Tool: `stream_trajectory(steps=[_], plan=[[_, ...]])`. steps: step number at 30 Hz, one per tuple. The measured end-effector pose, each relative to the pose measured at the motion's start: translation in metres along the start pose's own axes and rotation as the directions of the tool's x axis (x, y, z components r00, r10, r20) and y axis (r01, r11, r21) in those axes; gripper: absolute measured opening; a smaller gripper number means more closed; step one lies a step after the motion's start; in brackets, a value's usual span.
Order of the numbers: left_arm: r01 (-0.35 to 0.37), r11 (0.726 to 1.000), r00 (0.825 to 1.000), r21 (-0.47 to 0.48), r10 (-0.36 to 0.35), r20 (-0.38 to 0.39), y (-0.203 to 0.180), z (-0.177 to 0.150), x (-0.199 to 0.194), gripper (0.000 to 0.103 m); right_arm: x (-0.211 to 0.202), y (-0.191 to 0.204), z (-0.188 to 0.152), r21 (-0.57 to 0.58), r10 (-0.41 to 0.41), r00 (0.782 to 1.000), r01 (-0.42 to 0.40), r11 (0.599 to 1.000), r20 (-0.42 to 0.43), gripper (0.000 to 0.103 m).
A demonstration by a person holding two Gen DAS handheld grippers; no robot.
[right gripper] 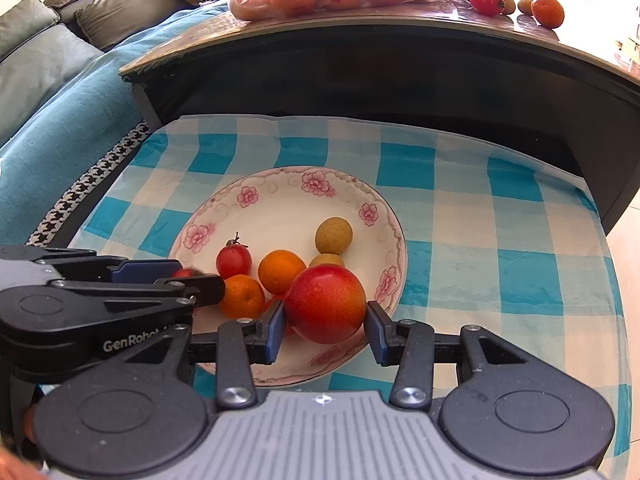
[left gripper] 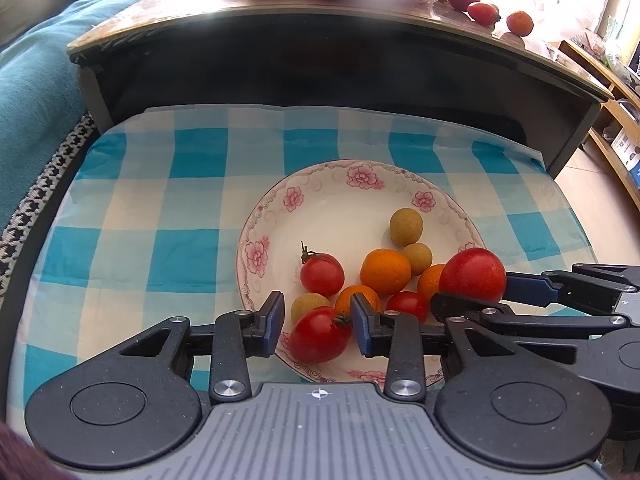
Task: Organize fruits
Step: 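Lower the tomatoes into the bowl and open both grippers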
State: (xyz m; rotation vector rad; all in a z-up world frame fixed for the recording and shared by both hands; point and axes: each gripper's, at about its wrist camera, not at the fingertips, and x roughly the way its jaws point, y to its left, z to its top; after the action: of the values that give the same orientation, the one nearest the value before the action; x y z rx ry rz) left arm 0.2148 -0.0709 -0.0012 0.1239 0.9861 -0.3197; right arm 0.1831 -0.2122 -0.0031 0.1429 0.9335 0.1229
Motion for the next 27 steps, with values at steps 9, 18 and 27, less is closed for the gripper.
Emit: stream_trajectory(steps=[9, 18, 27], plan=[[-0.008, 1.000, 1.000, 0.000, 0.008, 0.023, -0.001, 0.001, -0.005, 0.052, -0.004, -0.003, 0.001, 0.019, -0.001, 1.000, 0.001, 1.000, 0.020, 0.045], [-0.011, 1.000, 0.999, -0.012, 0.012, 0.038, 0.001, -0.001, -0.012, 0.059, -0.009, -0.003, 0.001, 0.028, 0.011, 0.999, -0.013, 1.000, 0.041, 0.044], [-0.021, 1.000, 0.998, -0.002, 0.021, 0.060, -0.001, -0.006, -0.022, 0.065, -0.018, -0.004, -0.004, 0.043, 0.006, 0.999, -0.008, 0.999, 0.050, 0.045]])
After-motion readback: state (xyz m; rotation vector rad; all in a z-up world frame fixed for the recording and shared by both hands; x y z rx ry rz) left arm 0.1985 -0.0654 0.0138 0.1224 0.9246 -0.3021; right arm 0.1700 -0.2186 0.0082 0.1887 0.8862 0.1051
